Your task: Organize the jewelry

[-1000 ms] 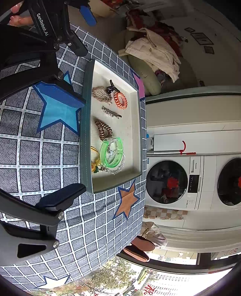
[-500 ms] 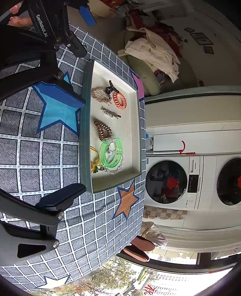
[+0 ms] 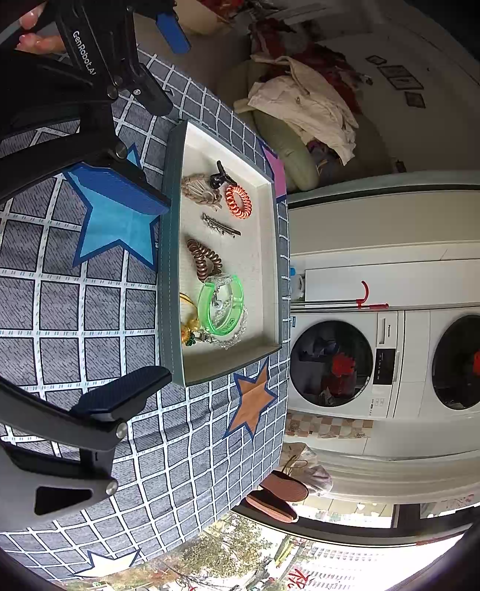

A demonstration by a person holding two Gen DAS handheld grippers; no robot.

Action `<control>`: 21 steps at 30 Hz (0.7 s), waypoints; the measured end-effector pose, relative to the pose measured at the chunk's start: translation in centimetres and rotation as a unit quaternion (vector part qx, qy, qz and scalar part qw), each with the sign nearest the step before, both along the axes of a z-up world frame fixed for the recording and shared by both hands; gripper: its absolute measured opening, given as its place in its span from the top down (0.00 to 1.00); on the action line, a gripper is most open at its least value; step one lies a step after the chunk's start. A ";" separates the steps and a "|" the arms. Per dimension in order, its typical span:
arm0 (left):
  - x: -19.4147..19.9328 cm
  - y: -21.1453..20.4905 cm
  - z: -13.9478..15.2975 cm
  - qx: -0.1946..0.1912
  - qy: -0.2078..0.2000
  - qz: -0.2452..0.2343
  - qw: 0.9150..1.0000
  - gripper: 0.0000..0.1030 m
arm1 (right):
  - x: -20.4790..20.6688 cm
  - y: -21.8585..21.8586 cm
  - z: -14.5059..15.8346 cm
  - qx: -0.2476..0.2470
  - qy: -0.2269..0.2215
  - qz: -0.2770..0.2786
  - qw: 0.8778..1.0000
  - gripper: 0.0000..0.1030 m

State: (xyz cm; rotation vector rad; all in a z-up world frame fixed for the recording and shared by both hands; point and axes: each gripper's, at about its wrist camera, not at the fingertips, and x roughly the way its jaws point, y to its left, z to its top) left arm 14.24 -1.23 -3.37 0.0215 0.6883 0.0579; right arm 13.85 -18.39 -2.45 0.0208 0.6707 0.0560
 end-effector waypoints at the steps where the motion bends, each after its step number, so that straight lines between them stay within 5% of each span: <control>1: 0.0 0.0 0.0 0.000 0.000 0.000 1.000 0.00 | 0.0 0.0 0.0 0.000 0.000 0.000 1.000 0.16; 21: -0.1 -0.2 -0.3 0.003 0.003 0.001 1.000 0.00 | 0.0 0.1 0.0 0.001 0.000 0.001 1.000 0.16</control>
